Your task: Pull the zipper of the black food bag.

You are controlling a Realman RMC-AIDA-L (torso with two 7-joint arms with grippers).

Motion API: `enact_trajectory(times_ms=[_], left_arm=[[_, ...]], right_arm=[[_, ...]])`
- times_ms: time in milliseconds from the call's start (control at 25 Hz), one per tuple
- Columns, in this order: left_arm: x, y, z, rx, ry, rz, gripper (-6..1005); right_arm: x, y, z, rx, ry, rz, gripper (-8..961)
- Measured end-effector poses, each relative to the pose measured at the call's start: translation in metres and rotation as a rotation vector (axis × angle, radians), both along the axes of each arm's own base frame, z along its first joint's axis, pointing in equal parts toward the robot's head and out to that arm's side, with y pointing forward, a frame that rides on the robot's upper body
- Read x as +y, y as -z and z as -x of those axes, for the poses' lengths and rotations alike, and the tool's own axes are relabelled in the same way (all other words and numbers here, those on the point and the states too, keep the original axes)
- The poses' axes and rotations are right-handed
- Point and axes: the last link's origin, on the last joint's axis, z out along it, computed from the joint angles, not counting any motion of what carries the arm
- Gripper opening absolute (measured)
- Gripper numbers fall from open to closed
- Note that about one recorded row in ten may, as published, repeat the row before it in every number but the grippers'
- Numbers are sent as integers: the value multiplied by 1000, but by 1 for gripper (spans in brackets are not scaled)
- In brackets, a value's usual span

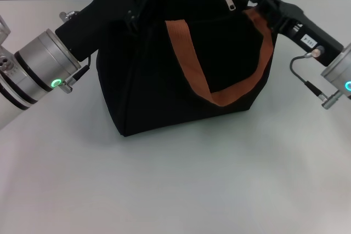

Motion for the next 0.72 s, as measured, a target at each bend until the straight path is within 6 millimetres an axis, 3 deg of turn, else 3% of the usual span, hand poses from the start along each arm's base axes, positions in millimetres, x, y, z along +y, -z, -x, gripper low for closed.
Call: enact_trajectory(times_ms=[320,720], left_arm=[[1,0,0,-1,-4,-3,71],[2,0,-4,-1,10,2,73]], right_arm=[[-4,-11,-14,17,41,-53,-2],[-13,-11,5,24,-111,-18,40]])
